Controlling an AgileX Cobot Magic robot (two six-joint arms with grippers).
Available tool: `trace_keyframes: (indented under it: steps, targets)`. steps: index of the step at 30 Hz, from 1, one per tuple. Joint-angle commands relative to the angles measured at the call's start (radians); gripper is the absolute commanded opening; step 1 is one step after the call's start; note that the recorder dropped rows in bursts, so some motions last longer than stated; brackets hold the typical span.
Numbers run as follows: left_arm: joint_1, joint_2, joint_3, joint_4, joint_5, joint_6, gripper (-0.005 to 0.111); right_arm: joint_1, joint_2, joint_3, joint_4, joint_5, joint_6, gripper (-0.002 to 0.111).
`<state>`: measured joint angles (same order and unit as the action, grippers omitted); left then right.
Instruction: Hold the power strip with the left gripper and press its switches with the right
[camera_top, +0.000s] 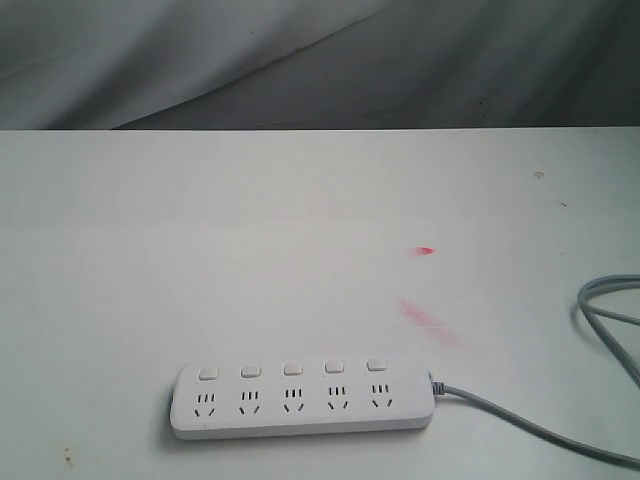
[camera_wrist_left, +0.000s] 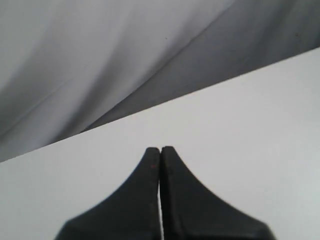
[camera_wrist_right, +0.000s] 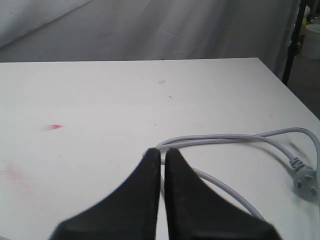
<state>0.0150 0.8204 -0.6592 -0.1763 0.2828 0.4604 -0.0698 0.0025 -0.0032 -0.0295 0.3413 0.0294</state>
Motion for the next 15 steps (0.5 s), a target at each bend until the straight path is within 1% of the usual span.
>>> trace_keyframes:
  steps: [1,4,7,9,12,13,14,15]
  targets:
    - [-0.003,0.103,-0.045,-0.254,0.032,0.354,0.0,-0.01,-0.002,0.003,-0.001,-0.004,0.003,0.003]
    - [-0.003,0.156,-0.061,-0.488,0.045,0.628,0.0,-0.01,-0.002,0.003,-0.001,-0.004,0.003,0.003]
    - [0.011,0.193,-0.068,-0.704,0.098,0.921,0.0,-0.01,-0.002,0.003,-0.001,-0.004,0.003,0.003]
    - [0.04,0.213,-0.068,-0.85,0.187,1.131,0.0,-0.01,-0.002,0.003,-0.001,-0.004,0.003,0.003]
    - [0.113,0.25,-0.068,-0.992,0.383,1.351,0.0,-0.01,-0.002,0.003,-0.001,-0.004,0.003,0.003]
    - [0.167,0.271,-0.068,-1.03,0.496,1.418,0.0,-0.01,-0.002,0.003,-0.001,-0.004,0.003,0.003]
    - [0.197,0.283,-0.068,-1.032,0.55,1.441,0.0,-0.01,-0.002,0.003,-0.001,-0.004,0.003,0.003]
    - [0.248,0.306,-0.068,-1.032,0.632,1.479,0.0,-0.01,-0.002,0.003,-0.001,-0.004,0.003,0.003]
